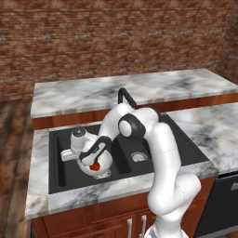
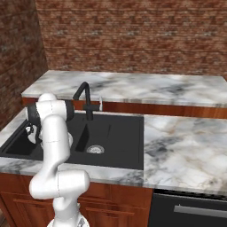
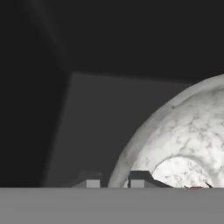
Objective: Pick the tomato from the cabinet and place it in the bowl. Then pick the bowl and place it in the sink. Then turn on the sink facuet.
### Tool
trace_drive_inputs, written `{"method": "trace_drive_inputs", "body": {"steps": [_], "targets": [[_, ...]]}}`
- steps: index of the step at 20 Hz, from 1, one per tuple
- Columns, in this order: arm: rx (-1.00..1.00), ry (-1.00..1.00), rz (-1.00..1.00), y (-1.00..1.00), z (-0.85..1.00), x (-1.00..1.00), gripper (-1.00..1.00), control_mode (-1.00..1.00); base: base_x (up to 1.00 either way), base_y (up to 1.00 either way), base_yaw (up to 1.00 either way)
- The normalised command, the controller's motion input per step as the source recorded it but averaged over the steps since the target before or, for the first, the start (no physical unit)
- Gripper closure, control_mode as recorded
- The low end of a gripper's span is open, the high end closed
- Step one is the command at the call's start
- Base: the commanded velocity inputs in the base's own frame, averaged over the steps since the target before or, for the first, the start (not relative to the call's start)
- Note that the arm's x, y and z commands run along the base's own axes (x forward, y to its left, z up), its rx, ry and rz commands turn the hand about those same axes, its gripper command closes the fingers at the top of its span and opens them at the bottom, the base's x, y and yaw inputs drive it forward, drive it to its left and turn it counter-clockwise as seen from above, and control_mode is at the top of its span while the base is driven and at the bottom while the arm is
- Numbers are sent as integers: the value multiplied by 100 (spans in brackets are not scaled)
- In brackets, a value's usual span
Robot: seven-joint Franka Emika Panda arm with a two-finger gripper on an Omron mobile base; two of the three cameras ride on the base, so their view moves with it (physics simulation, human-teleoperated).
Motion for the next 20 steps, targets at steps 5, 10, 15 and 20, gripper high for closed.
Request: {"method": "trace_drive_inputs", "body": {"steps": [5, 10, 15, 20], "targets": [[1, 0, -1, 2, 10, -4, -100, -100, 0, 0, 0], [3, 0, -8, 0, 70, -23, -100, -100, 0, 0, 0], [3, 0, -14, 0, 100, -39, -100, -100, 0, 0, 0], [3, 1, -12, 0, 100, -64, -100, -100, 0, 0, 0]]}}
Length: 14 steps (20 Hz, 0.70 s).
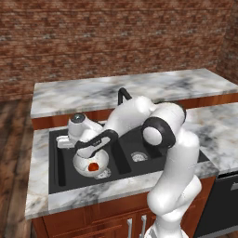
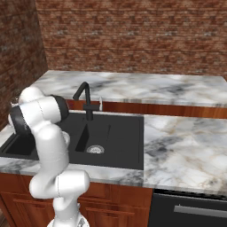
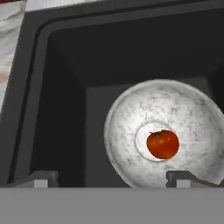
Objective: Pick the tomato from the cabinet and place it in the bowl. Then pick the bowl and place it in the sink. Then turn on the sink facuet.
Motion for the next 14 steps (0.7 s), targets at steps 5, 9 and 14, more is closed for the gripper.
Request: {"method": "trace_drive_inputs", "body": {"steps": [5, 9, 14], "targets": [[3, 0, -22, -15, 100, -66, -100, -100, 0, 0, 0], [4, 0, -26, -21, 100, -44, -100, -100, 0, 0, 0], [9, 0, -24, -28, 100, -28, -100, -100, 0, 0, 0]]}}
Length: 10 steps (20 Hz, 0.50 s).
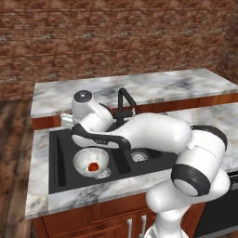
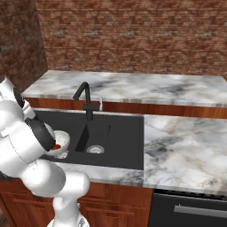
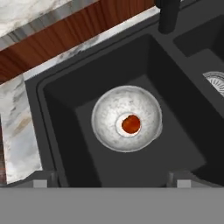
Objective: Pick the tomato from the cabinet and place it in the bowl. Then pick the bowl and place it in the sink. Then turn on the sink facuet.
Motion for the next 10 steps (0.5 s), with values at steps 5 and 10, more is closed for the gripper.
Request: {"method": "trace_drive_inputs", "body": {"steps": [5, 10], "targets": [[17, 2, -20, -28, 100, -22, -100, -100, 0, 0, 0], [21, -2, -17, -46, 97, -14, -100, -100, 0, 0, 0]]}}
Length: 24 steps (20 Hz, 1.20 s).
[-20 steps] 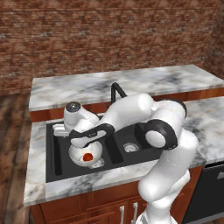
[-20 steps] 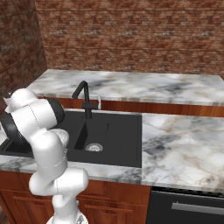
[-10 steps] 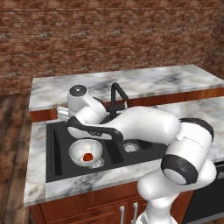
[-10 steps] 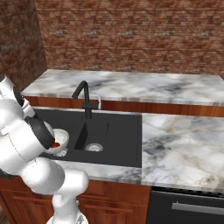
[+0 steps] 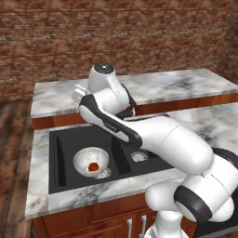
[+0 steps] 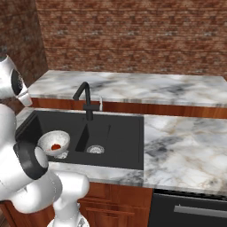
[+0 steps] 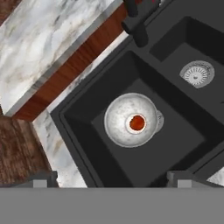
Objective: Pick the tomato from the cabinet and place it in the bowl. Then pick the bowl and place it in the sink. Then turn on the sink facuet.
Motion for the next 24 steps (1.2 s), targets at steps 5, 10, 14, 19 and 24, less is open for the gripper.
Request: {"method": "trace_drive_inputs", "body": {"steps": [5, 10, 14, 19, 24], "targets": [[30, -18, -11, -72, 61, -7, -100, -100, 0, 0, 0], [45, -24, -4, -89, 41, -5, -100, -100, 0, 0, 0], [47, -8, -10, -97, 42, 0, -100, -100, 0, 0, 0], [46, 0, -17, -95, 27, 0, -100, -100, 0, 0, 0], [34, 2, -18, -89, 19, 0, -100, -100, 0, 0, 0]]}}
